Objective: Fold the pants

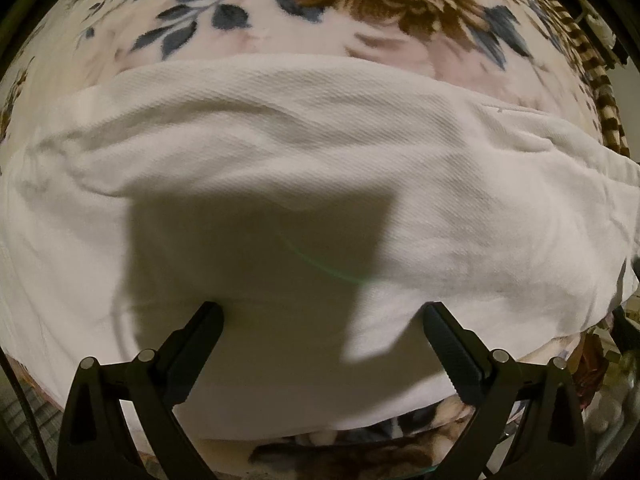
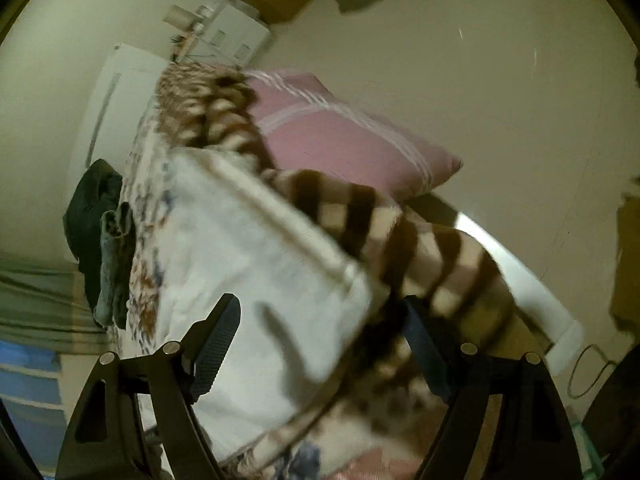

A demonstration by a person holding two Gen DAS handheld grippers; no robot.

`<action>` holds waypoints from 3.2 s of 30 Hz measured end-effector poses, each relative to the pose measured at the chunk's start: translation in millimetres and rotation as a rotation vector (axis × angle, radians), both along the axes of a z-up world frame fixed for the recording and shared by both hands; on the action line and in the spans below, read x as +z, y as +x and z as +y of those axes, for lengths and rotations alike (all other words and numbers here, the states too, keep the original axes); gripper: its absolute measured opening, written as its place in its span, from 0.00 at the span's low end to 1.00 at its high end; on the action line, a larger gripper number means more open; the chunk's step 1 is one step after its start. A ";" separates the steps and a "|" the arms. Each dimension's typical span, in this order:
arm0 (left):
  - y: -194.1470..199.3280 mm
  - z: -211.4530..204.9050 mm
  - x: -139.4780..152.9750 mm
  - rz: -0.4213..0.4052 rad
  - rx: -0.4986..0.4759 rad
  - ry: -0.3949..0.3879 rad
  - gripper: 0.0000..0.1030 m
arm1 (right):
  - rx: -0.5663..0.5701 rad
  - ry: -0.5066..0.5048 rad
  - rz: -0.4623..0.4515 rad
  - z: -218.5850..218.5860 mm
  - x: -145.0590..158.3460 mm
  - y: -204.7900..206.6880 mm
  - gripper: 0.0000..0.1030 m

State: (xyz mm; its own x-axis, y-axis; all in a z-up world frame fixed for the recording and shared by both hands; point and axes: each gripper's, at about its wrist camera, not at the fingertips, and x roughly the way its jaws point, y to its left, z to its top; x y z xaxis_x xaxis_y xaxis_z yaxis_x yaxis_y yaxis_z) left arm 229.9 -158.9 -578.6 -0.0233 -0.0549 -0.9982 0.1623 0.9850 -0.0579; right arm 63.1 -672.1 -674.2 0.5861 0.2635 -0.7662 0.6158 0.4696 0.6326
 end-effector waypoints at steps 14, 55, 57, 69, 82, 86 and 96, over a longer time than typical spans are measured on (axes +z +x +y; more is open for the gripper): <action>-8.8 -4.9 -4.2 -0.006 -0.006 0.010 1.00 | 0.046 0.011 -0.111 21.2 8.9 20.7 0.63; -48.5 207.4 80.9 -0.098 0.361 -0.064 1.00 | 0.413 -0.032 -0.252 307.9 131.5 121.6 0.08; -58.2 245.9 84.8 -0.112 0.412 -0.040 1.00 | 0.515 -0.052 -0.227 368.1 116.7 133.7 0.08; -79.2 356.9 75.1 -0.137 0.547 -0.066 1.00 | 0.944 -0.102 0.060 569.1 14.9 155.2 0.84; -6.6 273.7 39.9 -0.050 0.429 -0.316 1.00 | 0.732 -0.206 0.204 421.7 65.8 128.3 0.87; 6.6 236.9 13.5 -0.042 0.304 -0.192 0.54 | 0.635 -0.198 0.247 389.5 42.7 125.4 0.87; -32.4 272.4 29.1 -0.151 0.358 -0.206 0.11 | 0.593 -0.227 0.331 375.8 12.3 129.6 0.87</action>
State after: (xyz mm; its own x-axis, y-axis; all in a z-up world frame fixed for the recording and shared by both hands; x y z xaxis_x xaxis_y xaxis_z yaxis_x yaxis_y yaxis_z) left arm 197.5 113.5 -549.5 0.1788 -0.2310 -0.9564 -0.1654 0.9511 -0.2607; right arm 192.7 -296.3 -661.9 0.1209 0.2783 -0.9529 0.3591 0.8826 0.3034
